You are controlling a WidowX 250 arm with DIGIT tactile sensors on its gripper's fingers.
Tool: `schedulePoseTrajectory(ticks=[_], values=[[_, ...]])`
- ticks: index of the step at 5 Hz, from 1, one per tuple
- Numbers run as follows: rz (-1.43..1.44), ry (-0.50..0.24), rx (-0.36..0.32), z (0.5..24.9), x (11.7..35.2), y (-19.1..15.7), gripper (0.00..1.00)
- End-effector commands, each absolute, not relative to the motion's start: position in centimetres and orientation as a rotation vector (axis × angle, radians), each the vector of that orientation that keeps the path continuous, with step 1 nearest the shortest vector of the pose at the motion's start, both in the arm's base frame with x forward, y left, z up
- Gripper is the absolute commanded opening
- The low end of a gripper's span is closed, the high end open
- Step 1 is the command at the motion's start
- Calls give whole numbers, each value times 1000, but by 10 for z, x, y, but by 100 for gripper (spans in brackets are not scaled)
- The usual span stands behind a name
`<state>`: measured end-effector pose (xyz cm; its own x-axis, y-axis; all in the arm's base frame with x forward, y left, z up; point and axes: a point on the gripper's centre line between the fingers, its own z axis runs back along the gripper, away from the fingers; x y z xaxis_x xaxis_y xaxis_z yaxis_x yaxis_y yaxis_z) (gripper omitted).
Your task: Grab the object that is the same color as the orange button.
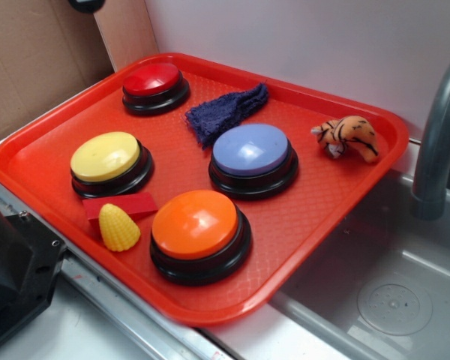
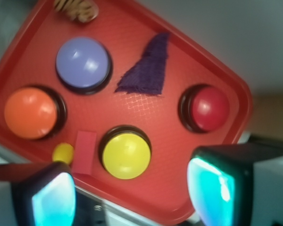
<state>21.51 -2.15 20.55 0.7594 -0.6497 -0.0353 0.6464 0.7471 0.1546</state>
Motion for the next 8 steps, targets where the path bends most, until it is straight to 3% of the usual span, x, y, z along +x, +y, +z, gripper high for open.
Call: schedulePoseTrajectory(ticks=[1,3,4,5,6,7,8], values=[[-1087,-160,296,192,300,-78,100],[-1257,-166,294,149,346,-139,100],[-1353,-101,159,113,350,-165,100],[-1365,-47,93,99,342,-177,100],[-1373,2,117,85,338,-184,100],[-1321,81,232,79,339,-177,100],[-1276,97,246,77,332,-160,100]])
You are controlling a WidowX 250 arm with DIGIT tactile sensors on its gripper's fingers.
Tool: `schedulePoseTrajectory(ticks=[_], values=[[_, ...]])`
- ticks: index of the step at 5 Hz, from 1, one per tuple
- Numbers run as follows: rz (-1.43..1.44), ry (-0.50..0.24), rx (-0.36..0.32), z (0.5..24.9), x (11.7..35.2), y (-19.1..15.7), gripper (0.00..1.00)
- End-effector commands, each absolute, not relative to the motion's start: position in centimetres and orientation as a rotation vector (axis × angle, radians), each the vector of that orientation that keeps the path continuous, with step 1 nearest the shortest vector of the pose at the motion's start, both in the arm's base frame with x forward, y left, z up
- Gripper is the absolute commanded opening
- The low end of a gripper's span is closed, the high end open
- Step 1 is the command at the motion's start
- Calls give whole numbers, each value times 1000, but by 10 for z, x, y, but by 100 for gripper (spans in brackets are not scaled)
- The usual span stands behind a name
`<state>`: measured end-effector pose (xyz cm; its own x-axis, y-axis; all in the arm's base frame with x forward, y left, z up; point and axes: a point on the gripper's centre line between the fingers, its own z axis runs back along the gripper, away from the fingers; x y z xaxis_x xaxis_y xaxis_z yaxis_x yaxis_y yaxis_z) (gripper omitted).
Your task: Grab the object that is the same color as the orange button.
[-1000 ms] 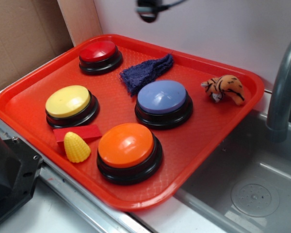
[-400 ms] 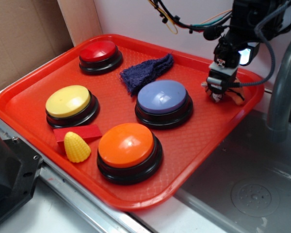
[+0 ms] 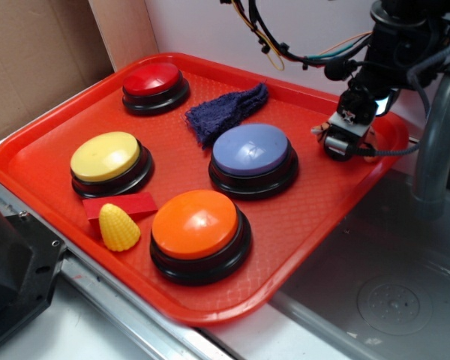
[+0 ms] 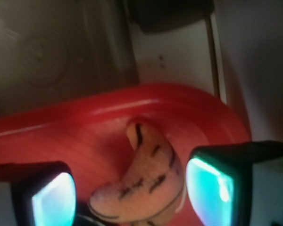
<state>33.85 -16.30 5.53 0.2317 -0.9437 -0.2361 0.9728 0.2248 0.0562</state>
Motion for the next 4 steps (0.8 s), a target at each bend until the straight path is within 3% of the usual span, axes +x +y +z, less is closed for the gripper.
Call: schedulePoseTrajectory(ticks=[1,2,3,4], values=[[-1255,153,239,71,325,-151,100],[-1219,169,215,58,324,-140,100],[-1214,104,159,44,325,-144,0],[-1203,75,165,49,319,-146,0]])
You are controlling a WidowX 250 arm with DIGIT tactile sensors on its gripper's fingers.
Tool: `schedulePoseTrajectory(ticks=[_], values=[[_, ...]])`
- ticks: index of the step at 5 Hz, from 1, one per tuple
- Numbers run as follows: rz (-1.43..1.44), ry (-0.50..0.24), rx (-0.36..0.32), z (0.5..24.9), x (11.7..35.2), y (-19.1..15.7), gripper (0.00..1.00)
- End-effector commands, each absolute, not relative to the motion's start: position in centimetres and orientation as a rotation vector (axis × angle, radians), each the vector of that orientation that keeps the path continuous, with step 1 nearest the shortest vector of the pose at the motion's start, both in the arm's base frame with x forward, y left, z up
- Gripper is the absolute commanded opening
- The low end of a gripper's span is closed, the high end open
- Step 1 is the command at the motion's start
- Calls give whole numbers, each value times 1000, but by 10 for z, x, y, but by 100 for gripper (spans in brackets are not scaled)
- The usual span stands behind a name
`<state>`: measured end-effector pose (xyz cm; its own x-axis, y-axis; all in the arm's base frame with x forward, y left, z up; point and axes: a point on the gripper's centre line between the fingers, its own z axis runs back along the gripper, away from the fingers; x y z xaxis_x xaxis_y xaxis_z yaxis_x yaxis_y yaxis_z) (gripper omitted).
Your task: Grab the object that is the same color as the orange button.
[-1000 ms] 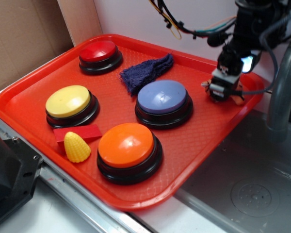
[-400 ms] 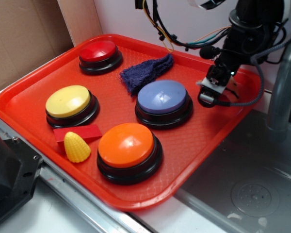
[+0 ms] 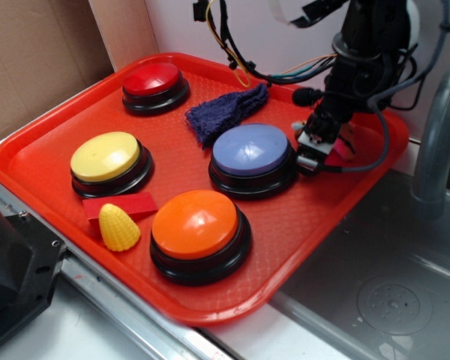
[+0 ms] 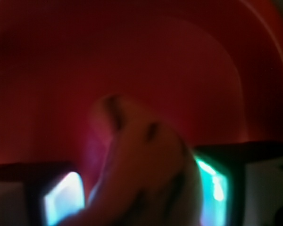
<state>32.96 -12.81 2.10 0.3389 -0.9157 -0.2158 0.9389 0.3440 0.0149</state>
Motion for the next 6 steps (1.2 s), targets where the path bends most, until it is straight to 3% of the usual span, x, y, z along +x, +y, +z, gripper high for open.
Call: schedulePoseTrajectory(ticks=[1,2,3,5,6], values=[[-1149,-13,157,80,310,-151,0],[-993,-71,139,130,299,-160,0],[-809,-43,147,171,287,-152,0],[-321,127,167,209,235,-87,0],[-196,89,160,226,219,-70,0]])
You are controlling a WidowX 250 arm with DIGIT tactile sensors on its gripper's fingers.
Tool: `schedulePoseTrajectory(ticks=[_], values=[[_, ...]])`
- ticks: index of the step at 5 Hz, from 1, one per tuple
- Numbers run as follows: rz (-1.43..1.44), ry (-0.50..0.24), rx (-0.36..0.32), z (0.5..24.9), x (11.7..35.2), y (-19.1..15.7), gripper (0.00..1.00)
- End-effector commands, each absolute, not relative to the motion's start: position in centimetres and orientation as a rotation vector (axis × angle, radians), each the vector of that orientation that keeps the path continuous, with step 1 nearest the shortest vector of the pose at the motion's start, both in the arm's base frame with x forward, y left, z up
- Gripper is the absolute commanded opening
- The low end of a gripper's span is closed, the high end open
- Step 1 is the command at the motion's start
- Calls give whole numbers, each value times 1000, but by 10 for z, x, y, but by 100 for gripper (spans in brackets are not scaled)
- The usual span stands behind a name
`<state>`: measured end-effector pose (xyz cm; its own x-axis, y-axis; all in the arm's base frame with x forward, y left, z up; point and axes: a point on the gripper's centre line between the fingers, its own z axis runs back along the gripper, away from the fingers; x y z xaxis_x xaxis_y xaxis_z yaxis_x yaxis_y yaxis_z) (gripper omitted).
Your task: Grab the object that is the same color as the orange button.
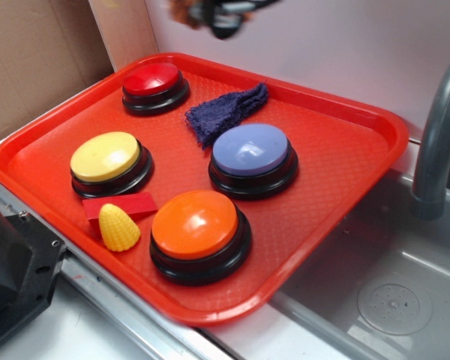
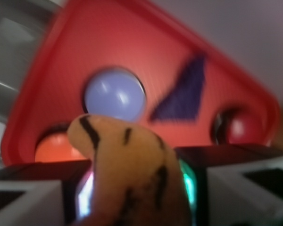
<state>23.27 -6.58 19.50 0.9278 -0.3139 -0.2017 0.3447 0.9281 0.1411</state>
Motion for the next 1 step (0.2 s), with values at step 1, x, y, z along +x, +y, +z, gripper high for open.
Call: schedulePoseTrajectory(ticks=[1], values=[[-155,11,49,229,206,-56,0]])
